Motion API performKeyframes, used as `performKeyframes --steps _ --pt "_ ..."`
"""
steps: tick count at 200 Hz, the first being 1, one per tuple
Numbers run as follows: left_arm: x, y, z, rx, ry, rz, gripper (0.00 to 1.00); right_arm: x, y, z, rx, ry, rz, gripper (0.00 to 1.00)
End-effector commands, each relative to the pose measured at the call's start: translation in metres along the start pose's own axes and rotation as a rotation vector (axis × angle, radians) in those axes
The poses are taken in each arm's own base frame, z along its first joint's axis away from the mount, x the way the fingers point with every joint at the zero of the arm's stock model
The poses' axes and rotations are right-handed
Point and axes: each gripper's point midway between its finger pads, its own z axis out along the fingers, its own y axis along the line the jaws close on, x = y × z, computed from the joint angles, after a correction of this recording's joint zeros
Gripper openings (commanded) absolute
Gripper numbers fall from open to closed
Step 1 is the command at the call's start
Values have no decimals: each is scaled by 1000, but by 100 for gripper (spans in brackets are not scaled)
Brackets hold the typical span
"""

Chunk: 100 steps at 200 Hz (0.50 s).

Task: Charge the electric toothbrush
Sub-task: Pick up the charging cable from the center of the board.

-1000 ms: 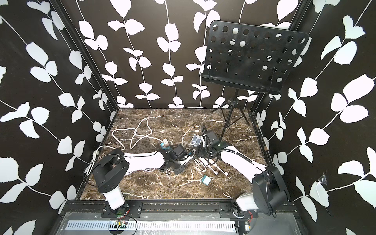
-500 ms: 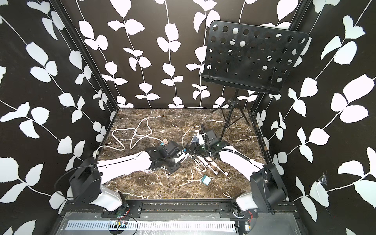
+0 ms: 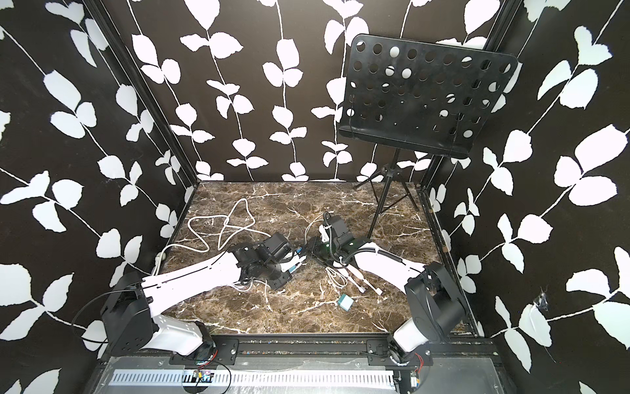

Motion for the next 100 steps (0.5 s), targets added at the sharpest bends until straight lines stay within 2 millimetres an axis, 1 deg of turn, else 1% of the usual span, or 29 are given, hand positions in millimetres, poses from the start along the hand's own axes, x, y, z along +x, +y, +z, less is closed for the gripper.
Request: performKeyframes --steps 1,6,9,15,29,37,52,72,91,100 --pt "-11 3 -19 -13 -57 24 0 0 17 12 -40 -4 54 48" --pt "-10 4 -20 -19 -57 24 0 2 22 14 -60 2 56 47" --pt "-11 4 -21 -22 -59 24 0 4 16 22 -48 17 71 47" --pt "-11 5 -22 -25 -65 29 0 7 17 28 -58 32 82 46" --pt "-12 8 -26 -47 -78 32 0 10 17 34 -62 46 101 42" --pt "-13 10 -28 -54 -86 34 0 8 17 35 -69 35 104 40" --pt "-16 10 -31 -59 -107 39 0 10 17 37 -64 47 101 38" --pt "-16 12 -32 -70 -105 49 0 11 15 39 -77 48 118 32" --pt "-13 15 -32 -85 -87 53 0 12 18 36 -88 50 113 31" --pt "-11 18 -33 -102 -81 51 0 11 18 33 -90 40 110 28"
